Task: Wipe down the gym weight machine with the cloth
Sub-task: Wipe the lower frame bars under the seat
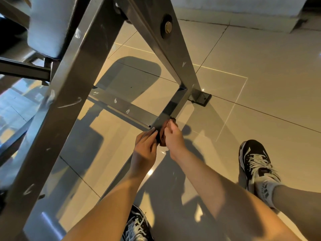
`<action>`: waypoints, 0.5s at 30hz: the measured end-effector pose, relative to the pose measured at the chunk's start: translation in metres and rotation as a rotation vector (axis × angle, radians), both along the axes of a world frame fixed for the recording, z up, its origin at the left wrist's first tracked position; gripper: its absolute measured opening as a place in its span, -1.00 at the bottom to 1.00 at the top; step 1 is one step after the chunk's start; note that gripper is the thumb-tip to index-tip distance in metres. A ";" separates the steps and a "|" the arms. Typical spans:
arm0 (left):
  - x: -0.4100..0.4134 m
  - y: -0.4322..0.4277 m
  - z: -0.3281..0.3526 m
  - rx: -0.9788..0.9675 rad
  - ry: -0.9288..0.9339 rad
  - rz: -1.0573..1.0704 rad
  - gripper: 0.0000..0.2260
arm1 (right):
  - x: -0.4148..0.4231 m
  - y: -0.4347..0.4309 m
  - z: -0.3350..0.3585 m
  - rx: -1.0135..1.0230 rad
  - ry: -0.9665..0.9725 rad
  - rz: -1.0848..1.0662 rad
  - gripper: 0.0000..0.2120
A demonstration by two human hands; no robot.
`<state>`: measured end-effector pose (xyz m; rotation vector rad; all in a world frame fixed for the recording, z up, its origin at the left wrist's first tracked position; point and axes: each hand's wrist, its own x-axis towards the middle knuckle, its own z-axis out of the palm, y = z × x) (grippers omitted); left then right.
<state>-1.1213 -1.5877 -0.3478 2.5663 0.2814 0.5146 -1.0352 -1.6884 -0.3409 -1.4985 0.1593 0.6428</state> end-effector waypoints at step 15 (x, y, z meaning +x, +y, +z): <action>-0.007 -0.003 0.010 -0.035 -0.016 -0.057 -0.72 | -0.040 0.006 -0.001 -0.022 -0.124 0.053 -0.51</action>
